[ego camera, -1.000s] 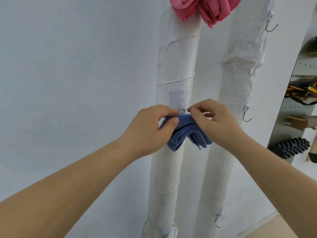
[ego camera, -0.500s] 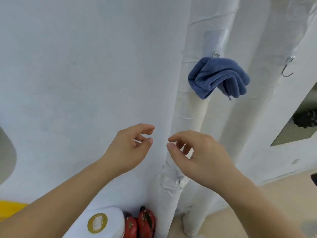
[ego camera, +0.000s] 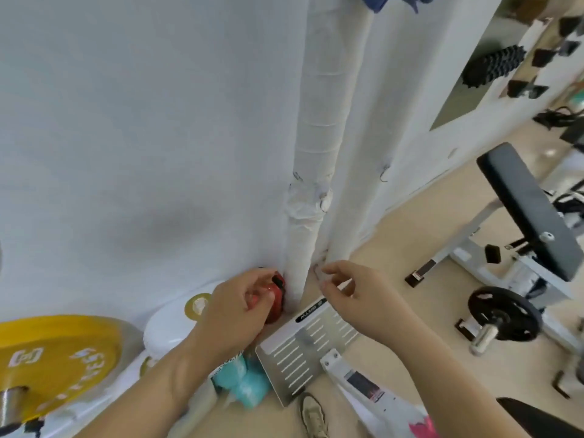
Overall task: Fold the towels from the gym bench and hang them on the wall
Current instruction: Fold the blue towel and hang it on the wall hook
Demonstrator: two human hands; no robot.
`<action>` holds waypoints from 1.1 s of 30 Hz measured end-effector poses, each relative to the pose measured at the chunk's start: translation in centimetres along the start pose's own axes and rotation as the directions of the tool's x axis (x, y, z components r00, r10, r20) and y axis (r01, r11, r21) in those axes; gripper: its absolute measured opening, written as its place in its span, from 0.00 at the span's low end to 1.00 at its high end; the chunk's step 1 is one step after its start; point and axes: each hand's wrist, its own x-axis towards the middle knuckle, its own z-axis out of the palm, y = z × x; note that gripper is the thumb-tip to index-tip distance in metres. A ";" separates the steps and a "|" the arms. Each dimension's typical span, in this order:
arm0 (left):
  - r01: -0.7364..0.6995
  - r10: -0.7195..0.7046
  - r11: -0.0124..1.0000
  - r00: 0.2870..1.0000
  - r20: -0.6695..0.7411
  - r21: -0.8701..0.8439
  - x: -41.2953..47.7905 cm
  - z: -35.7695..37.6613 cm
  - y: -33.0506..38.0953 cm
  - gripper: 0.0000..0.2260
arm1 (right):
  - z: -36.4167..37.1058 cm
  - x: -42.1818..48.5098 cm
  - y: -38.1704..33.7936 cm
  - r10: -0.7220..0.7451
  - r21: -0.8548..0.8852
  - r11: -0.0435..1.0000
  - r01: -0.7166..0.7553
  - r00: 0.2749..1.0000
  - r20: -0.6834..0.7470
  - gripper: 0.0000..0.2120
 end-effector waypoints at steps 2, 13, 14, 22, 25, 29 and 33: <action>0.021 -0.022 1.000 0.997 0.075 0.011 -2.7 0.2 -2.3 0.15 | 2.4 -4.4 0.9 0.095 0.049 0.995 -0.092 0.993 -0.065 0.14; -0.118 0.013 0.986 0.751 0.660 0.116 -20.9 13.3 -5.3 0.14 | 7.3 -36.5 9.4 0.610 0.295 0.792 -0.534 0.709 -0.355 0.04; -0.146 0.023 0.982 0.722 0.691 0.120 -22.7 15.0 -4.9 0.14 | 7.4 -39.7 10.1 0.647 0.330 0.762 -0.556 0.662 -0.379 0.06; -0.267 0.092 0.963 0.477 0.874 0.045 -42.9 28.8 -0.5 0.14 | 10.9 -66.2 16.6 0.796 0.485 0.584 -0.650 0.342 -0.500 0.09; -0.264 0.118 0.964 0.444 0.888 0.004 -50.6 33.8 0.2 0.16 | 11.8 -73.3 19.5 0.796 0.481 0.589 -0.650 0.364 -0.483 0.13; -0.258 0.107 0.966 0.461 0.881 0.018 -56.7 37.5 1.2 0.18 | 11.1 -78.7 23.3 0.798 0.545 0.599 -0.587 0.380 -0.467 0.13; -0.233 0.043 0.968 0.519 0.854 0.093 -57.3 39.6 2.1 0.18 | 8.7 -79.6 26.9 0.788 0.613 0.614 -0.497 0.430 -0.441 0.08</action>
